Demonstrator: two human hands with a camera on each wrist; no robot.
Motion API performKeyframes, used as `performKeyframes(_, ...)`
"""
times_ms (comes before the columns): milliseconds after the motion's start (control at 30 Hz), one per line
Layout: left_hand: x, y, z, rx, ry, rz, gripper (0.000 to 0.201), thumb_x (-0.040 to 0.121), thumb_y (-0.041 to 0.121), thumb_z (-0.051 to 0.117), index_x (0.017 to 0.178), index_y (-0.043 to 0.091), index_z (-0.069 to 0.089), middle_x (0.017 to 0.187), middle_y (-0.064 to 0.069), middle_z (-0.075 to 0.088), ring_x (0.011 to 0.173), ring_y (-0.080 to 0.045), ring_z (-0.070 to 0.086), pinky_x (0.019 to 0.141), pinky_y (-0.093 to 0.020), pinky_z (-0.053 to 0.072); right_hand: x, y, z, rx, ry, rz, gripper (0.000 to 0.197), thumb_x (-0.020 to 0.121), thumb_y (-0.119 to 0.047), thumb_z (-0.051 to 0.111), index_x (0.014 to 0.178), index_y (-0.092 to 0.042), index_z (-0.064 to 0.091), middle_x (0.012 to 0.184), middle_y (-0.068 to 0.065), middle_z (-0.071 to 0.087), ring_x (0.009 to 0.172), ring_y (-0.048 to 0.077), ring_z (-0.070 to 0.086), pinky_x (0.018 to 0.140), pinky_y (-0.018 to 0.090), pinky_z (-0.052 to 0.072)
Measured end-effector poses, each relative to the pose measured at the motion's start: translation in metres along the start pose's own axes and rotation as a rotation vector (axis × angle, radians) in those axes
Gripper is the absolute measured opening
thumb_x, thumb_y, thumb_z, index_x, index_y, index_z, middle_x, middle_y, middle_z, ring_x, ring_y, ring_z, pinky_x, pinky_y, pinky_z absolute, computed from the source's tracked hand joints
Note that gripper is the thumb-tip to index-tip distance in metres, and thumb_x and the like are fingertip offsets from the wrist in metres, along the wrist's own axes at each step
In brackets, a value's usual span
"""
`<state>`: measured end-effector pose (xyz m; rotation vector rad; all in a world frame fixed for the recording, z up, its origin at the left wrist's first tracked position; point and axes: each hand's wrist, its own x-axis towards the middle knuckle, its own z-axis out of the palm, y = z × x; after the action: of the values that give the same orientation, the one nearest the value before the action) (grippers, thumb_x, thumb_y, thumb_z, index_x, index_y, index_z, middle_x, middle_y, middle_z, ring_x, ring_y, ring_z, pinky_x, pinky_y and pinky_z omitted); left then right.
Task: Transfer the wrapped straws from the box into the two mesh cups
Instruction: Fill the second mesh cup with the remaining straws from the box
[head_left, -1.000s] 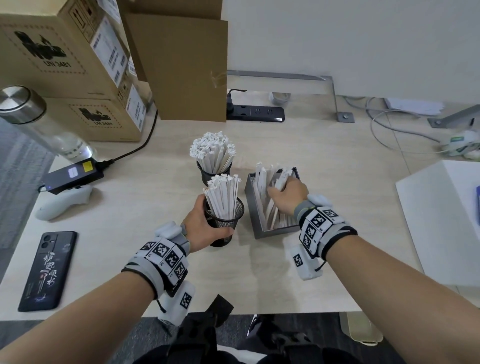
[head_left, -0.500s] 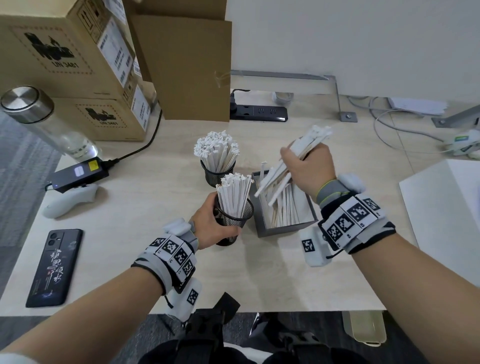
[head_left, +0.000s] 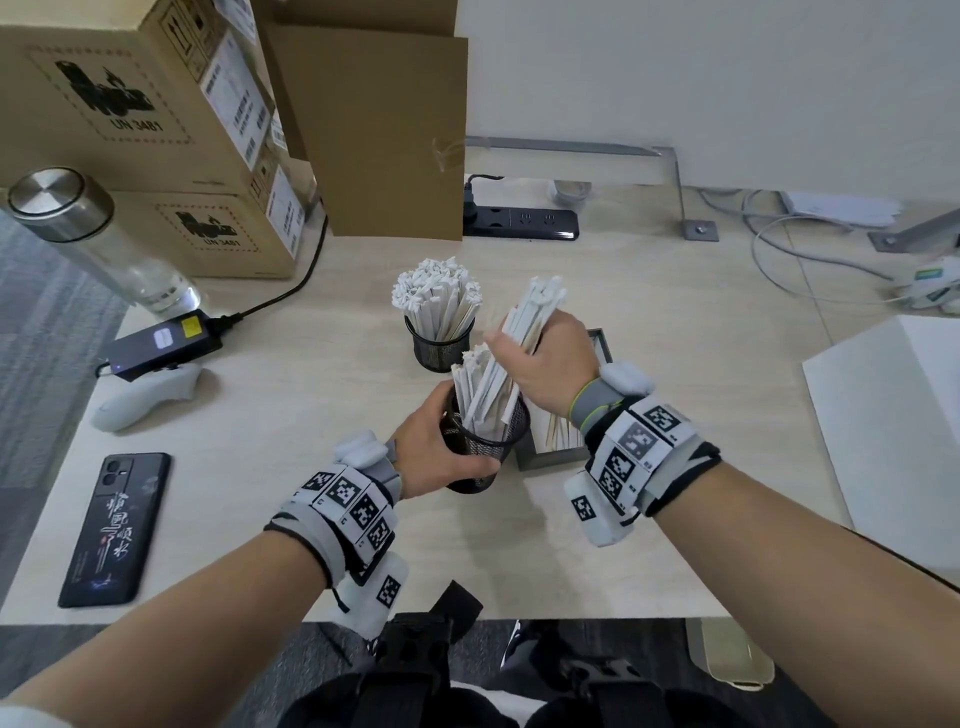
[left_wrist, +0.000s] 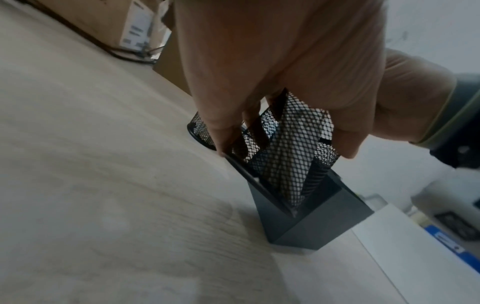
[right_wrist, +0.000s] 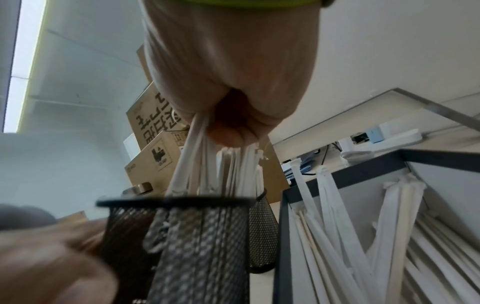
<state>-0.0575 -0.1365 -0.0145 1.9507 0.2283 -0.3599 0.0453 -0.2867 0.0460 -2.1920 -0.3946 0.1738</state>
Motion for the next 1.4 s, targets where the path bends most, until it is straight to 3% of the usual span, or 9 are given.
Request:
performKeyframes(233, 0.006, 0.004, -0.002, -0.082, 0.106, -0.018, 0.088, 0.050, 0.040, 0.086, 0.128, 0.035, 0.044, 0.111, 0.017, 0.065, 0.102, 0.000, 0.062, 0.091, -0.031, 0.051, -0.012, 0.001, 0.019, -0.043, 0.051, -0.112, 0.057, 0.065, -0.056, 0.062, 0.108, -0.019, 0.060, 0.113, -0.005, 0.057, 0.107, 0.016, 0.052, 0.094, 0.031, 0.040)
performKeyframes(367, 0.003, 0.001, -0.008, -0.038, 0.097, -0.005, 0.090, 0.055, 0.032, 0.089, 0.132, 0.034, 0.041, 0.111, 0.021, 0.063, 0.101, 0.007, 0.059, 0.089, -0.026, 0.049, -0.007, 0.003, 0.009, 0.125, 0.107, -0.051, 0.068, 0.076, -0.041, 0.069, 0.136, -0.019, 0.044, 0.137, -0.003, 0.047, 0.124, 0.014, 0.047, 0.103, 0.033, 0.042)
performKeyframes(533, 0.002, 0.002, -0.004, -0.027, 0.092, -0.007, 0.086, 0.050, 0.041, 0.084, 0.125, 0.038, 0.042, 0.106, 0.019, 0.066, 0.098, 0.000, 0.063, 0.088, -0.032, 0.052, -0.008, 0.006, 0.015, -0.244, -0.113, -0.334, 0.070, 0.088, -0.043, 0.054, 0.147, -0.010, 0.034, 0.154, 0.008, 0.035, 0.143, 0.021, 0.028, 0.118, 0.035, 0.022)
performKeyframes(633, 0.004, 0.003, -0.004, -0.041, 0.097, -0.014, 0.085, 0.053, 0.040, 0.085, 0.125, 0.038, 0.042, 0.106, 0.016, 0.066, 0.098, -0.003, 0.063, 0.088, -0.033, 0.053, -0.017, 0.017, 0.028, -0.318, -0.217, -0.348, 0.066, 0.090, -0.044, 0.051, 0.144, -0.008, 0.039, 0.151, 0.010, 0.039, 0.143, 0.026, 0.031, 0.117, 0.043, 0.025)
performKeyframes(767, 0.005, -0.002, -0.009, -0.025, 0.111, -0.043, 0.095, 0.051, 0.041, 0.085, 0.133, 0.034, 0.038, 0.114, 0.017, 0.062, 0.103, -0.003, 0.060, 0.091, -0.028, 0.048, -0.013, 0.027, 0.018, -0.138, -0.026, -0.194, 0.051, 0.094, -0.036, 0.049, 0.138, -0.011, 0.048, 0.145, 0.007, 0.047, 0.136, 0.019, 0.039, 0.114, 0.033, 0.027)
performKeyframes(933, 0.008, -0.007, -0.013, -0.020, 0.126, -0.081, 0.093, 0.052, 0.034, 0.090, 0.132, 0.028, 0.043, 0.120, 0.011, 0.059, 0.109, -0.010, 0.056, 0.093, -0.027, 0.044, -0.005, 0.052, -0.008, -0.053, 0.177, 0.336, 0.007, 0.091, -0.024, 0.052, 0.093, -0.021, 0.057, 0.089, -0.003, 0.063, 0.082, 0.018, 0.058, 0.073, 0.029, 0.046)
performKeyframes(1100, 0.010, -0.014, -0.006, -0.030, 0.167, -0.119, 0.099, 0.058, 0.026, 0.092, 0.139, 0.021, 0.035, 0.121, 0.013, 0.054, 0.110, -0.007, 0.051, 0.095, -0.024, 0.039, -0.007, 0.068, -0.009, -0.208, -0.058, 0.634, 0.027, 0.085, -0.033, 0.050, 0.064, -0.017, 0.052, 0.063, 0.003, 0.060, 0.067, 0.029, 0.068, 0.064, 0.035, 0.058)
performKeyframes(1300, 0.008, -0.023, -0.002, 0.007, 0.175, -0.150, 0.101, 0.061, 0.031, 0.091, 0.141, 0.020, 0.030, 0.123, 0.014, 0.050, 0.112, -0.006, 0.047, 0.094, -0.023, 0.036, -0.001, 0.075, 0.007, -0.032, -0.104, 0.644, 0.050, 0.075, -0.045, 0.070, 0.115, -0.017, 0.060, 0.100, -0.001, 0.067, 0.092, 0.021, 0.064, 0.079, 0.028, 0.048)
performKeyframes(1400, 0.008, -0.024, -0.003, 0.021, 0.178, -0.153, 0.102, 0.060, 0.029, 0.091, 0.141, 0.020, 0.030, 0.121, 0.013, 0.051, 0.111, -0.007, 0.048, 0.093, -0.022, 0.036, 0.001, 0.074, 0.015, 0.040, -0.137, 0.617, 0.034, 0.080, -0.032, 0.070, 0.111, -0.021, 0.060, 0.096, -0.006, 0.064, 0.089, 0.018, 0.061, 0.079, 0.026, 0.045)
